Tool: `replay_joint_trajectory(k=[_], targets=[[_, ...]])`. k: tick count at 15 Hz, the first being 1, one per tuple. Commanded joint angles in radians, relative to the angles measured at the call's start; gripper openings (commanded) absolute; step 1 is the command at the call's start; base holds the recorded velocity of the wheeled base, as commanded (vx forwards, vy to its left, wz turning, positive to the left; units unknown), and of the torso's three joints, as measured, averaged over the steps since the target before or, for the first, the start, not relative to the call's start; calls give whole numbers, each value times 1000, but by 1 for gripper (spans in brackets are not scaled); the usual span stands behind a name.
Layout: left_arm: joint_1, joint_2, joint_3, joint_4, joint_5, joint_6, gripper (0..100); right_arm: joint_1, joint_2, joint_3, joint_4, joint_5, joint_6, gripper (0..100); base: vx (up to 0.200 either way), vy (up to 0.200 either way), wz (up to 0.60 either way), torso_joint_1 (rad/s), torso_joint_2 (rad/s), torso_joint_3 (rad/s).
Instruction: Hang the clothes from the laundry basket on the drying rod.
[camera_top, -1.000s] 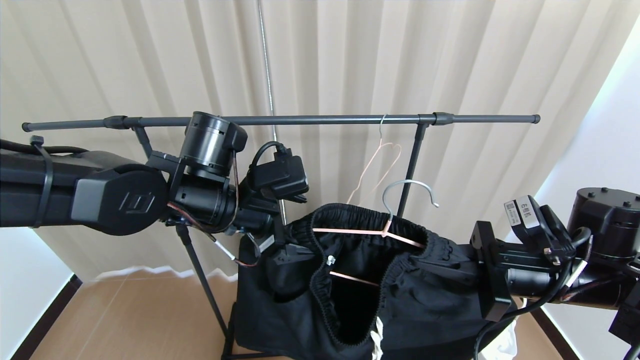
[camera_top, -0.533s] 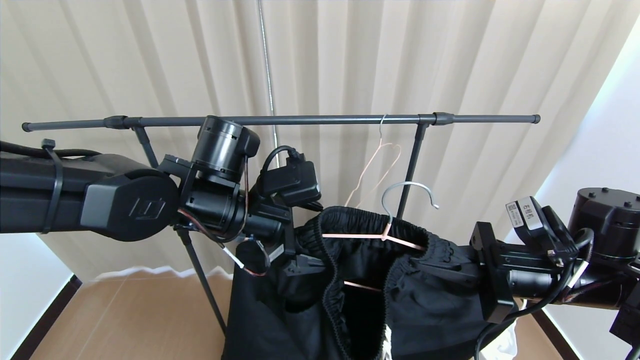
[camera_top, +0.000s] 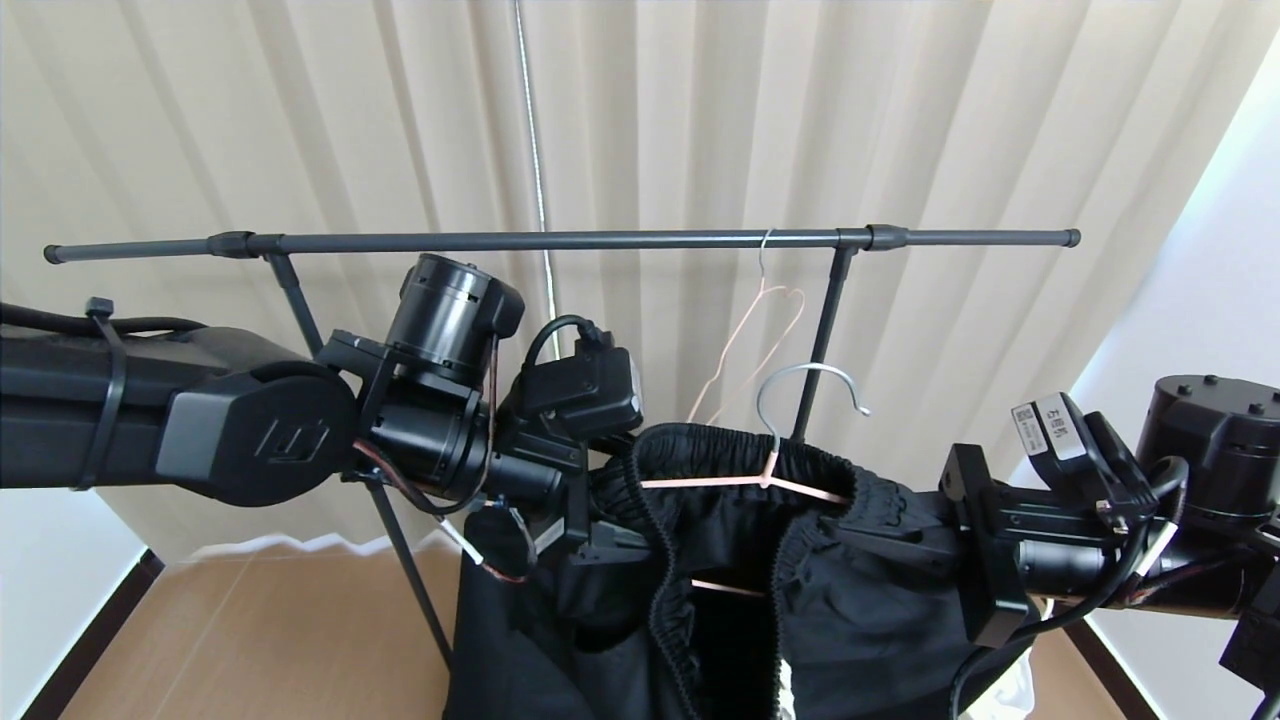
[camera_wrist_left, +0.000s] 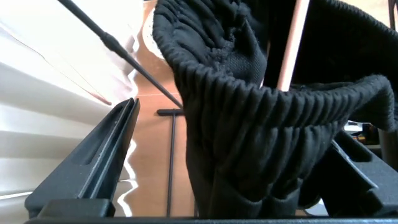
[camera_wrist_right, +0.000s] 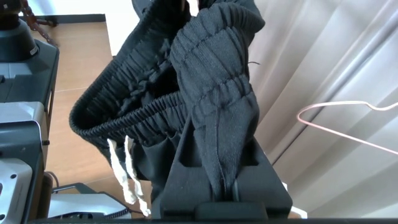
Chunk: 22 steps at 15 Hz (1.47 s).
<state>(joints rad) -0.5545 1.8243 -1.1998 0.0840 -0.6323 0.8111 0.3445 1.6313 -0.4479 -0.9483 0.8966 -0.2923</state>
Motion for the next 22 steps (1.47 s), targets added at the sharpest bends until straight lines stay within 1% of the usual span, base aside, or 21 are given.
replay_joint_trajectory(k=[1,7,9,13,14,15,17,19,21,22], targets=[[1,-17,3,0,-23,0,0,1,5,-2,0,-1,-1,0,0,0,0,0,0,0],[4,-57,51,-6,-21,0,0,5,22,-25,5,-21,16,0,0,0,0,0,0,0],[8,-54,54,-6,-21,-3,0,5,36,-38,2,-42,38,0,0,0,0,0,0,0],[11,-53,54,-7,-24,-4,0,5,32,-41,3,-44,65,0,0,0,0,0,0,0],[19,-54,55,-9,-30,-3,0,5,28,-38,0,-42,70,100,0,0,0,0,0,0],[27,-54,60,-21,-46,-4,0,5,24,-38,0,-41,70,100,0,0,0,0,0,0],[45,-57,88,-81,-50,-12,0,-4,18,-40,0,-41,71,100,0,0,0,0,0,0],[51,-59,161,-204,-50,-38,0,-28,4,-41,0,-31,71,100,0,0,0,0,0,0],[56,-62,212,-293,-50,-62,0,-30,-13,-38,0,-28,73,100,0,0,0,0,0,0],[64,-71,223,-317,-50,-81,0,-30,-21,-37,0,-27,73,100,0,0,0,0,0,0]])
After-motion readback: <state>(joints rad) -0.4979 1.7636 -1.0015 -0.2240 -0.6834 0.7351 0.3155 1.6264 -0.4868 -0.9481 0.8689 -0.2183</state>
